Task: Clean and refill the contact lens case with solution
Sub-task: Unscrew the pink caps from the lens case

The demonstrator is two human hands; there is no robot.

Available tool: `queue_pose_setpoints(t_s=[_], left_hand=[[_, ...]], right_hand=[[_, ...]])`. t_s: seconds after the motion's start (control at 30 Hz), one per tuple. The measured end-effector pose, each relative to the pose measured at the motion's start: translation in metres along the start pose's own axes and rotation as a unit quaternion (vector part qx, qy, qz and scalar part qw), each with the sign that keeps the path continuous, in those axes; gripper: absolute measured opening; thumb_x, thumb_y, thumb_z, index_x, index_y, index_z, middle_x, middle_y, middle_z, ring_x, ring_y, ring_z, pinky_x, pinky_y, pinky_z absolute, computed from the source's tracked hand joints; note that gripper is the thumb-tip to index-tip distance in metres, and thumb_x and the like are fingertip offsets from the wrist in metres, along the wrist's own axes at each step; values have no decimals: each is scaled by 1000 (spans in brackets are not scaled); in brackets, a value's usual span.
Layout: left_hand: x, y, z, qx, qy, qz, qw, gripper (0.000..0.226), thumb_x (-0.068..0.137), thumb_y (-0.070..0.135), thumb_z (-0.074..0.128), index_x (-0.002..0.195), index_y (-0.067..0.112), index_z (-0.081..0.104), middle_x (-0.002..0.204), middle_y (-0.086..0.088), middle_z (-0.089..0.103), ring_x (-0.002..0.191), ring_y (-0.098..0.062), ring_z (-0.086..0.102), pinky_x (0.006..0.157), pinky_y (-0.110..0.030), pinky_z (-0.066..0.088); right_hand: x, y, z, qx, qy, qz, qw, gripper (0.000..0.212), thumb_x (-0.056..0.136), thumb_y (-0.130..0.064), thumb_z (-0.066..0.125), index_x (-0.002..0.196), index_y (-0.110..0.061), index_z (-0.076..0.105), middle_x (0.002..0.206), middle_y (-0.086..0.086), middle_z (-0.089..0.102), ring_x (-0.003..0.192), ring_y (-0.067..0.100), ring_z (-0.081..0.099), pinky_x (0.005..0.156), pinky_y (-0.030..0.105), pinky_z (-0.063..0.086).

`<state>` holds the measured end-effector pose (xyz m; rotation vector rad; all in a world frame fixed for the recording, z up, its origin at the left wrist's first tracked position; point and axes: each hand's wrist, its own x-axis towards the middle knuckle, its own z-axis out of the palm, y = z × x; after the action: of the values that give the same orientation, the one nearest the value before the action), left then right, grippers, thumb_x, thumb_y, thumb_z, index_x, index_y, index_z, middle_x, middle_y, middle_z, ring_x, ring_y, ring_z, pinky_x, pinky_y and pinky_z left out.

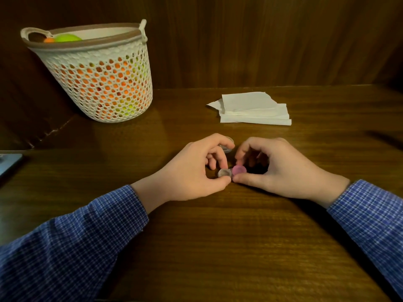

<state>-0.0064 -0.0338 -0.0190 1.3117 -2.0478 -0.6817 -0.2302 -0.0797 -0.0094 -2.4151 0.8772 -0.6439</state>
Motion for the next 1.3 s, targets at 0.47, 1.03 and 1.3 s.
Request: queue_pose_setpoints(t_s=[0.47, 1.03, 1.3], left_hand=[[2, 7, -5, -14, -15, -22, 1000, 69, 81, 21, 88, 139, 24, 50, 92, 11, 75, 91, -7, 73, 82, -20, 57], [2, 4, -6, -20, -17, -19, 999, 75, 81, 21, 89, 143, 23, 46, 94, 10, 76, 92, -7, 73, 85, -20, 57], [2, 3, -6, -21, -20, -14, 999, 75, 81, 20, 88, 143, 23, 46, 94, 12, 74, 92, -7, 73, 82, -18, 56]], right_hand=[[5, 2, 1, 72, -25, 14, 997, 16, 76, -30, 87, 81, -25, 72, 84, -10, 76, 80, 11, 70, 73, 31, 61], [2, 7, 2, 60, -18, 10, 998, 32, 75, -35, 88, 100, -31, 68, 90, -12, 70, 82, 7, 66, 70, 22, 56], [2, 9, -3, 103, -47, 17, 993, 35, 80, -24, 86, 108, -32, 66, 99, -12, 73, 79, 12, 65, 72, 26, 58]])
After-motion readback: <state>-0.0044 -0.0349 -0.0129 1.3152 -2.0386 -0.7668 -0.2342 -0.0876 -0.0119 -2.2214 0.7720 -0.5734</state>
